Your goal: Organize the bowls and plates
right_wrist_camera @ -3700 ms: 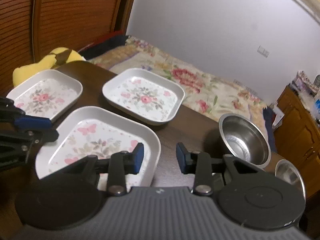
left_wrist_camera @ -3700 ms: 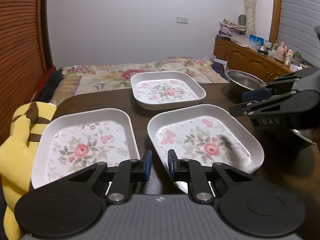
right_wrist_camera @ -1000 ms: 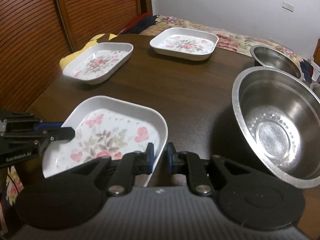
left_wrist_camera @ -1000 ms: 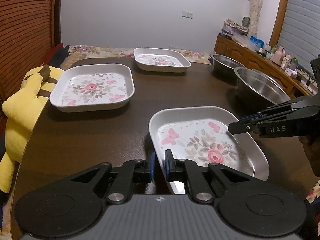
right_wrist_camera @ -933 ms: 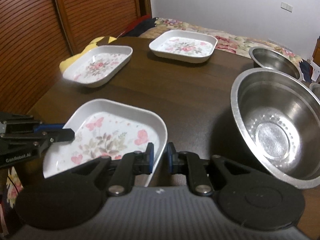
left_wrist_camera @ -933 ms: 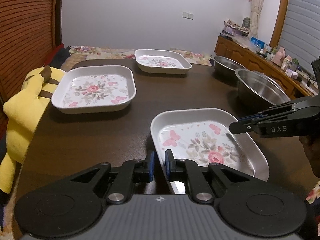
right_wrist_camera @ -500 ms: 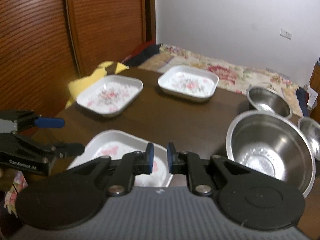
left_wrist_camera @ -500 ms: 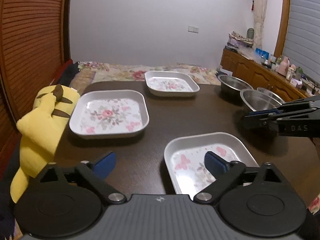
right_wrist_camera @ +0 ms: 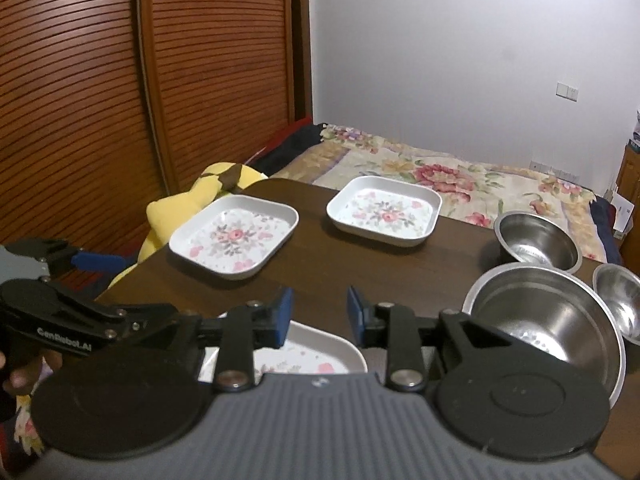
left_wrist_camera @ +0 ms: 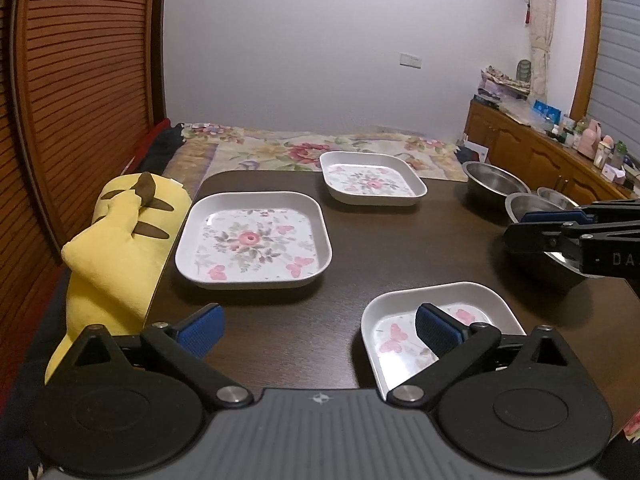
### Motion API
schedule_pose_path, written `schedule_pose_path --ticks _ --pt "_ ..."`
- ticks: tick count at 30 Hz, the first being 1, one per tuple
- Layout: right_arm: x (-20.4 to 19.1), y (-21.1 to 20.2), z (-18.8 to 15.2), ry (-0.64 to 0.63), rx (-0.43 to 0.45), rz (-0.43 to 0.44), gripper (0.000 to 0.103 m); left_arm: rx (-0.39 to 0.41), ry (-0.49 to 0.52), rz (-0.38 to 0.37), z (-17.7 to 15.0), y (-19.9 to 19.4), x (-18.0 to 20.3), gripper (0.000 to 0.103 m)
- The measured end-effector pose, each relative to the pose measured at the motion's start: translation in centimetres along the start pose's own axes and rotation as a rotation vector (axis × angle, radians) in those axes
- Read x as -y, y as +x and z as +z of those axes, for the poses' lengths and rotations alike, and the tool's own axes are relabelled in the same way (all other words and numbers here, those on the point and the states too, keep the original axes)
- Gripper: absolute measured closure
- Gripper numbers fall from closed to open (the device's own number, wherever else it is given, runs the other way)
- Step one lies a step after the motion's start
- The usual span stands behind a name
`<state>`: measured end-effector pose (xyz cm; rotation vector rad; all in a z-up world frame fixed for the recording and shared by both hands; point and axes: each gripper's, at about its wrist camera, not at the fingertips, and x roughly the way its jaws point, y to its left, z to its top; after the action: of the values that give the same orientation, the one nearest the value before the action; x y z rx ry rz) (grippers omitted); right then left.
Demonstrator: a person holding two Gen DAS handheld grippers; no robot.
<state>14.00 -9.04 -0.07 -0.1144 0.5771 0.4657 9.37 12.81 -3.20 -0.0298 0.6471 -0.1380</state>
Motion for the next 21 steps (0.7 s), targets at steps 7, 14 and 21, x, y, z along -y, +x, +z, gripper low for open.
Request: schedule_pose_path --ticks 7,14,21 --pt "-0.2 -0.1 0.7 0.011 0.021 0.003 0.061 0.025 0.006 0.004 0.5 -0.6 -0.4 0.0" --pt "-0.5 -0.2 1.7 0.021 0.046 0.01 0.06 0.036 0.018 0.021 1.6 -0.6 -1.3 0.0" --pt "-1.0 0.7 3.0 0.025 0.06 0.014 0.056 0.063 0.01 0.003 2.9 -0.1 -2.8 0.0"
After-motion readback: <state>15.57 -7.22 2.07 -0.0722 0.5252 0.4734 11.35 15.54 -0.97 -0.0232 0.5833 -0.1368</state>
